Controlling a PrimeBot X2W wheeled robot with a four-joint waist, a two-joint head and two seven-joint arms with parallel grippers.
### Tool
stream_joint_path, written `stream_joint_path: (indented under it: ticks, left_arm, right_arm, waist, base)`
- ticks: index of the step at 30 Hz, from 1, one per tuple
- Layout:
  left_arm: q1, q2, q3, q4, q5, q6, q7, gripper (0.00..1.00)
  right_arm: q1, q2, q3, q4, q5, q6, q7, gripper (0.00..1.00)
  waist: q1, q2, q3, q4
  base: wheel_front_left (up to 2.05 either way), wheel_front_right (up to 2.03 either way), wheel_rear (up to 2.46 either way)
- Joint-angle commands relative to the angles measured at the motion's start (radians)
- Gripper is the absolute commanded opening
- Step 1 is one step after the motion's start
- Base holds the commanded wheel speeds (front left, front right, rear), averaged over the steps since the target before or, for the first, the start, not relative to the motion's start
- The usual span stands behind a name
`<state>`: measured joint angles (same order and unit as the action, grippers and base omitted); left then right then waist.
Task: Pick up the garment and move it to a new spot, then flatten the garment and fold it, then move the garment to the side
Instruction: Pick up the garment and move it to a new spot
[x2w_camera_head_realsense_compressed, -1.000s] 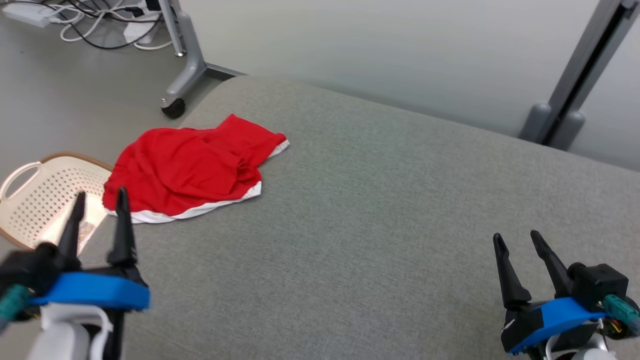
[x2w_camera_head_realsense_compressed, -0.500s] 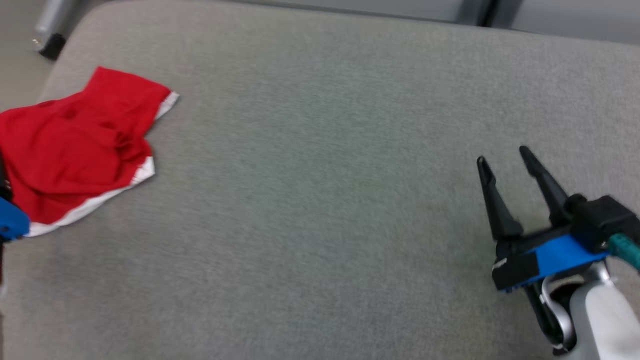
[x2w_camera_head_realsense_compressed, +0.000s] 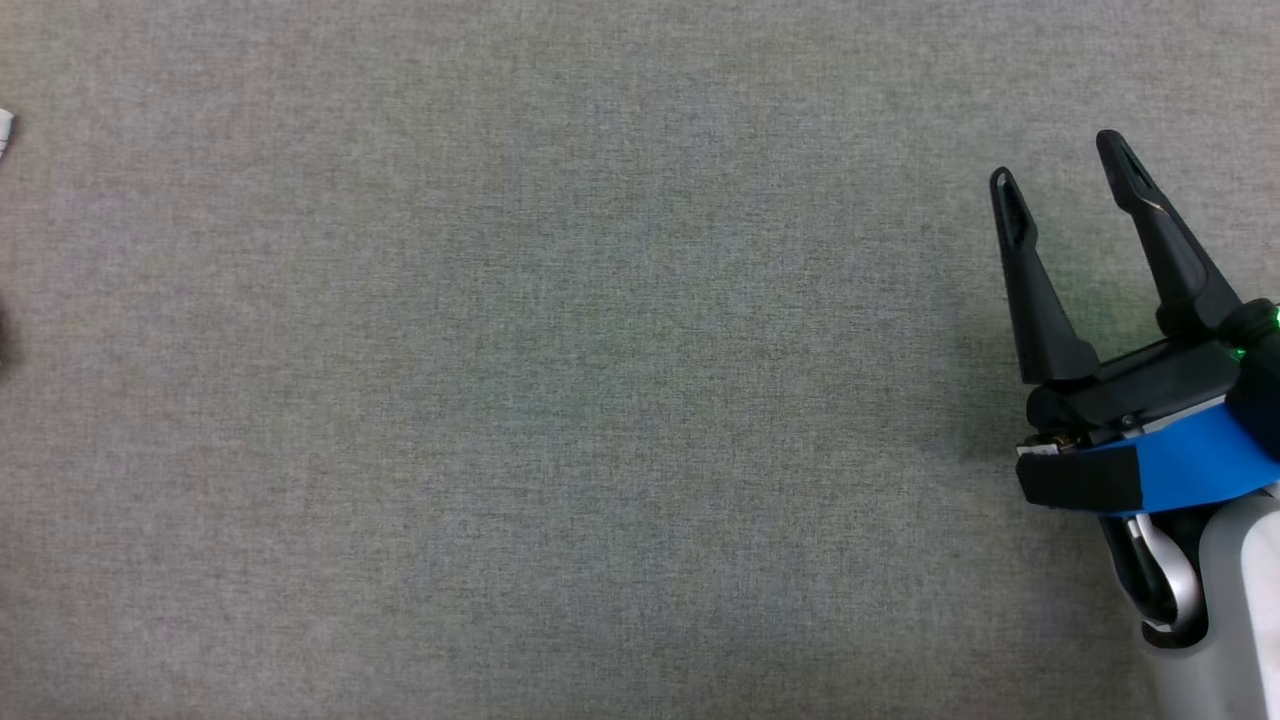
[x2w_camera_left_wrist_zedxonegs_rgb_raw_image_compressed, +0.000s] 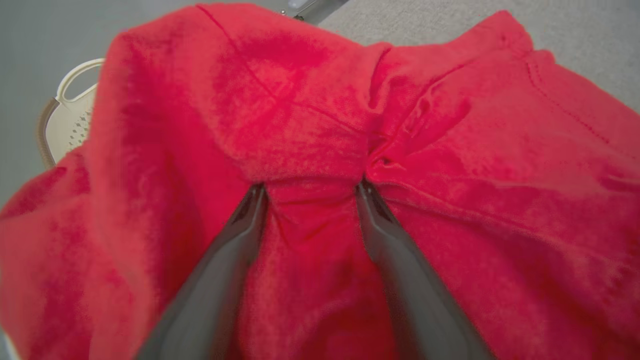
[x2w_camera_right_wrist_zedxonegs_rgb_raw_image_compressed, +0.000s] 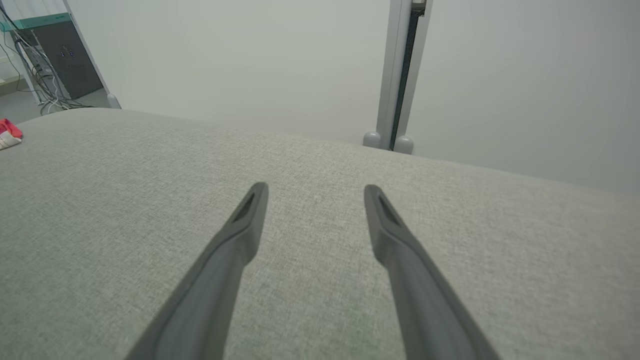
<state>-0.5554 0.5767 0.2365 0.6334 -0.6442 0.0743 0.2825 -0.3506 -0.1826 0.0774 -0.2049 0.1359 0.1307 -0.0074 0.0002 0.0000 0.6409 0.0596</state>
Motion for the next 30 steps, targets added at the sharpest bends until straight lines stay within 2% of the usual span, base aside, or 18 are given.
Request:
stream_joint_path:
  ticks: [1,5,10,16,21,23,27,30]
  left_arm:
    - [0.001,-0.016,-0.008,0.024,-0.013,0.000,0.034,0.00]
    - [0.005,-0.027,-0.018,0.032,-0.033,-0.016,0.078,0.00]
    - [-0.025,0.005,-0.030,-0.038,-0.034,-0.065,0.062,0.00]
    - [-0.047,0.041,-0.071,-0.155,0.000,-0.132,0.019,0.00]
    - [-0.082,0.059,-0.139,-0.295,0.009,-0.169,0.066,0.00]
    - [-0.107,0.049,-0.179,-0.378,0.005,-0.174,0.112,0.00]
    - [-0.130,-0.013,-0.270,-0.560,-0.009,-0.166,0.208,0.00]
    - [-0.138,-0.081,-0.335,-0.658,-0.037,-0.158,0.261,0.00]
  right_arm:
    - [0.010,0.003,-0.008,0.001,0.001,0.000,-0.009,1.00]
    - [0.023,0.005,-0.014,0.015,0.004,0.000,-0.016,1.00]
    - [0.032,0.020,-0.011,0.049,0.017,0.000,-0.036,1.00]
    - [0.061,0.046,-0.006,0.124,0.044,0.000,-0.078,1.00]
    - [0.113,0.072,-0.027,0.179,0.063,0.000,-0.111,1.00]
    - [0.139,0.080,-0.034,0.191,0.067,0.000,-0.117,1.00]
    - [0.180,0.092,-0.039,0.206,0.073,0.000,-0.125,1.00]
    - [0.192,0.099,-0.030,0.210,0.077,0.000,-0.125,1.00]
  waist:
    - [-0.0002,0.0000,0.000,-0.005]
    - [-0.0002,0.0000,-0.016,-0.006]
    - [-0.0002,0.0000,-0.089,0.002]
    - [-0.0002,0.0000,-0.245,0.002]
    - [-0.0002,0.0000,-0.391,-0.020]
    - [-0.0002,0.0000,-0.439,-0.032]
    - [-0.0002,0.0000,-0.513,-0.059]
    - [-0.0002,0.0000,-0.542,-0.091]
  base:
    - [0.00,0.00,0.00]
    - [0.00,0.00,0.00]
    - [0.00,0.00,0.00]
    - [0.00,0.00,0.00]
    - [0.00,0.00,0.00]
    - [0.00,0.00,0.00]
    - [0.00,0.00,0.00]
    - [0.00,0.00,0.00]
